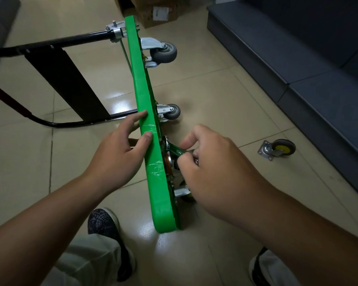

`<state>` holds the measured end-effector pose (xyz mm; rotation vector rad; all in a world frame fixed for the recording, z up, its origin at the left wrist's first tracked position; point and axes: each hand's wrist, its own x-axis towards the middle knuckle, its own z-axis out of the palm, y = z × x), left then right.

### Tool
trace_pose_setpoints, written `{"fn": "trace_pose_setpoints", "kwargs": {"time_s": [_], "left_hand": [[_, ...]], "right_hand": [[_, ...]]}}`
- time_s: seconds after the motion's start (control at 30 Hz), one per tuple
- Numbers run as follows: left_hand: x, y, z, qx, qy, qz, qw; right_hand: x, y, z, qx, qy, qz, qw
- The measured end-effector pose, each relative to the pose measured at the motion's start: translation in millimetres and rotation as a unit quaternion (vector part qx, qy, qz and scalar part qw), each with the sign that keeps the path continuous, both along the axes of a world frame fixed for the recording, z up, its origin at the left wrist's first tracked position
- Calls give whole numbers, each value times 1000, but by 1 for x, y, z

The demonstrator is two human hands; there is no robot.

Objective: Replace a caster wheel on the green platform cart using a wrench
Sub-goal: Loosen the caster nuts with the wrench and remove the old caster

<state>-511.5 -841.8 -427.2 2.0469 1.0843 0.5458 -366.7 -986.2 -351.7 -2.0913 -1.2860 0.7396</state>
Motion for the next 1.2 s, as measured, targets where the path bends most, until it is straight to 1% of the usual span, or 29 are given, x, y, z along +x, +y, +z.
{"fn": "trace_pose_setpoints", "kwargs": {"time_s": [0.1,0.3,0.47,0.57,0.67,0.73,0.87,0.97,1.1,1.2], "left_hand": [[0,1,-2,4,2,3,1000],[1,0,0,8,8,8,1000],[3,-2,4,1,13,10,1000],[2,-2,6,0,13,10,1000],[1,-1,4,-1,5,10,1000],[1,-1,3,0,4,3,1000],[0,-1,0,1,4,-1,1000],[1,-1,0,2,13,-1,1000],[1,-2,1,6,24,-4,1000],[1,-3,3,6,29,-4,1000]], "right_hand": [[-2,4,-1,-1,4,2,1000],[-7,13,7,-5,-19,43,999],[-22,21,16,-66,-39,105,991],[-24,21,15,-80,-47,108,990],[-22,13,9,-82,-34,106,990],[-20,7,2,-75,-40,114,990],[-15,1,-6,-9,-35,111,993],[-14,-1,-10,-7,-46,108,993],[-18,0,-4,-68,-69,108,989],[-20,8,3,-130,-98,142,976]]}}
